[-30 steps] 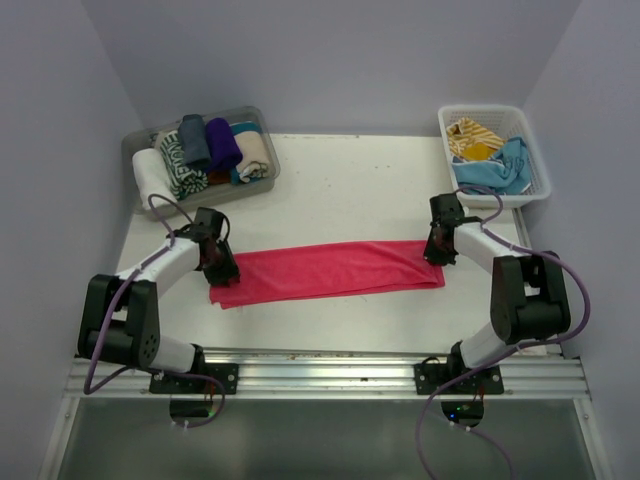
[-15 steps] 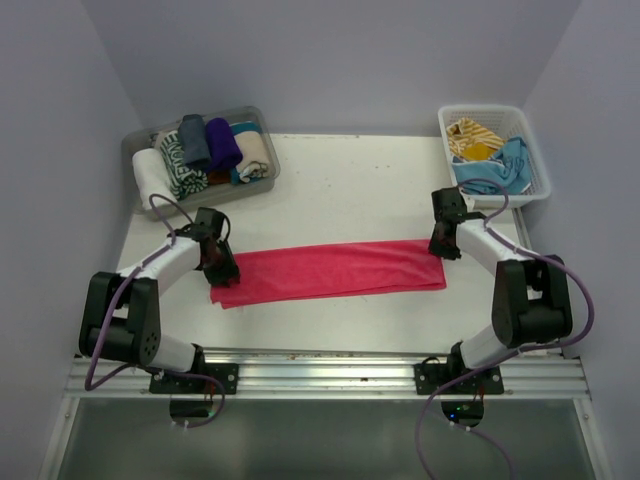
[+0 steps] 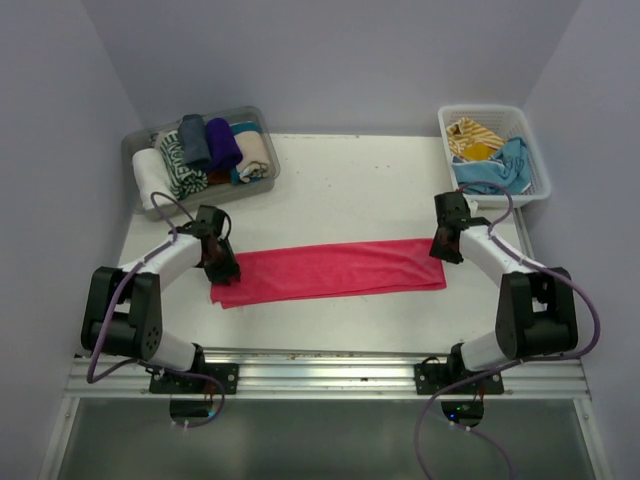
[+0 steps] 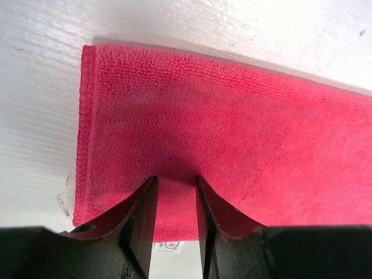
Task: Roll the towels
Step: Fold the towel, then roll the towel
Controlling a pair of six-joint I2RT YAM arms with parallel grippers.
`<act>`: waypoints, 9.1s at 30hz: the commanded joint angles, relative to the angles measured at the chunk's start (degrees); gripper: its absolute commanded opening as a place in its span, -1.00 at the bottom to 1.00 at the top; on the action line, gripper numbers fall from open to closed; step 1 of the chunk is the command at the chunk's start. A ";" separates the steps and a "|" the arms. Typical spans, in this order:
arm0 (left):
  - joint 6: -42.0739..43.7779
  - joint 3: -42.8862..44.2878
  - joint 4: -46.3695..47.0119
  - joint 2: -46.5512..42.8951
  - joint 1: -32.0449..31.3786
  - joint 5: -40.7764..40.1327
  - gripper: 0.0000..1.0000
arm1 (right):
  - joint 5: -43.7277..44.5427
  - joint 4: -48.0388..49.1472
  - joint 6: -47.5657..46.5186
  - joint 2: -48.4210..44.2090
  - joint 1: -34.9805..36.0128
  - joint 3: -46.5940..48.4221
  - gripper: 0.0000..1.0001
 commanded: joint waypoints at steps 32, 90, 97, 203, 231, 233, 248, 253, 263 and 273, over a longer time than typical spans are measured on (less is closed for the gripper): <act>-1.47 0.73 5.08 5.74 -5.94 1.66 -0.29 | -2.75 -2.84 -0.86 -7.61 -2.37 1.70 -1.00; 1.25 -2.61 2.18 -0.58 -2.19 -1.76 -0.38 | -6.43 -6.28 7.05 41.93 58.36 61.81 -1.00; -0.07 -0.24 -1.77 -5.14 -0.60 -4.04 -0.33 | -3.47 -5.05 5.64 36.34 58.10 59.54 0.03; 10.56 51.09 -1.33 34.94 -19.24 -4.75 -0.92 | -14.87 9.71 0.37 16.83 32.61 18.67 -0.76; -3.49 -6.55 18.34 -9.63 -23.45 15.46 0.00 | -14.87 11.65 6.69 -3.33 43.77 -6.29 -0.03; -4.02 -8.05 21.51 -9.02 -24.16 16.43 -0.03 | -15.32 12.79 7.13 -2.89 43.34 -6.64 -0.08; -4.20 -8.76 23.10 -1.81 -27.23 16.08 -0.23 | -16.72 16.14 8.19 0.89 41.22 -9.37 -0.25; -4.29 -8.68 23.27 0.03 -27.58 16.08 -0.36 | -17.07 16.57 8.89 0.98 41.22 -9.98 -0.44; -4.90 -7.97 21.61 -0.84 -27.85 15.20 -0.73 | -15.84 16.23 10.39 -1.04 41.22 -11.22 -0.29; -5.96 -10.61 21.16 -3.13 -27.85 16.60 -0.19 | -15.84 16.84 11.18 -1.39 41.22 -12.62 -0.45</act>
